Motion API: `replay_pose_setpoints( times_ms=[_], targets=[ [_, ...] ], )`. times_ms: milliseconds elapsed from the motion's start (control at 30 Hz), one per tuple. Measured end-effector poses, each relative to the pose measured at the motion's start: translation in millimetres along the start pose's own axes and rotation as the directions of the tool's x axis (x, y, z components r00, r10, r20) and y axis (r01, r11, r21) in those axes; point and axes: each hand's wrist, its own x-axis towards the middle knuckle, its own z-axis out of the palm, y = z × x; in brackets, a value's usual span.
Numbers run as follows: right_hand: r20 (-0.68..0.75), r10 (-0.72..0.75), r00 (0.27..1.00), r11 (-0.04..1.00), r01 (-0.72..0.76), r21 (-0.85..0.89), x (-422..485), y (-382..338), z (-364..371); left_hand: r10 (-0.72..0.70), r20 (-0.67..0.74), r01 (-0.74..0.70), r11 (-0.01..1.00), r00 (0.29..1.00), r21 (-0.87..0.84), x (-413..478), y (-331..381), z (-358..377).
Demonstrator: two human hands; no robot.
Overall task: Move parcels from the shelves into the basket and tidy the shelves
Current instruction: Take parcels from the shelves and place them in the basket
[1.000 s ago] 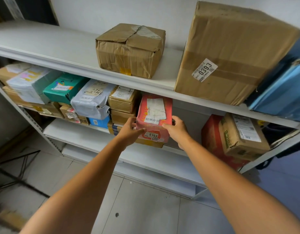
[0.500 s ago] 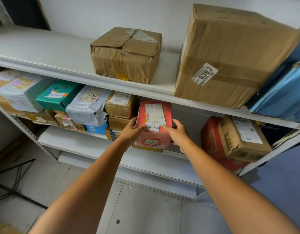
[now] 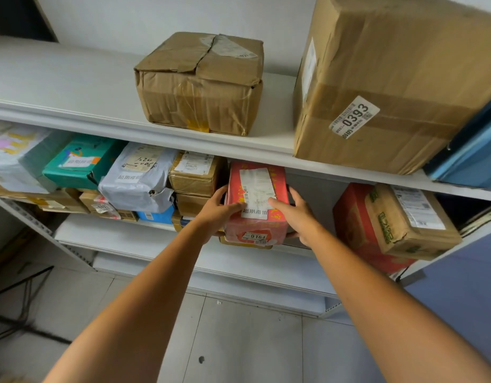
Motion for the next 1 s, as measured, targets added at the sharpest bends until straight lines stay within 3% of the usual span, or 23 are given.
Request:
replay_pose_setpoints(
  times_ms=[433,767,1000],
  targets=[
    [-0.028,-0.067,0.997,0.997,0.068,0.046,-15,9,0,0.028,-0.021,-0.029,0.998,0.999,-0.051,-15,-1,6],
    [0.1,-0.076,0.992,0.997,0.078,-0.019,-60,17,-20,0.015,-0.098,-0.029,0.99,0.995,-0.137,-85,-28,29],
    [0.261,-0.14,0.955,0.987,0.156,-0.041,-111,21,-28,0.009,-0.266,-0.052,0.987,0.964,-0.154,-160,-43,46]
  ],
)
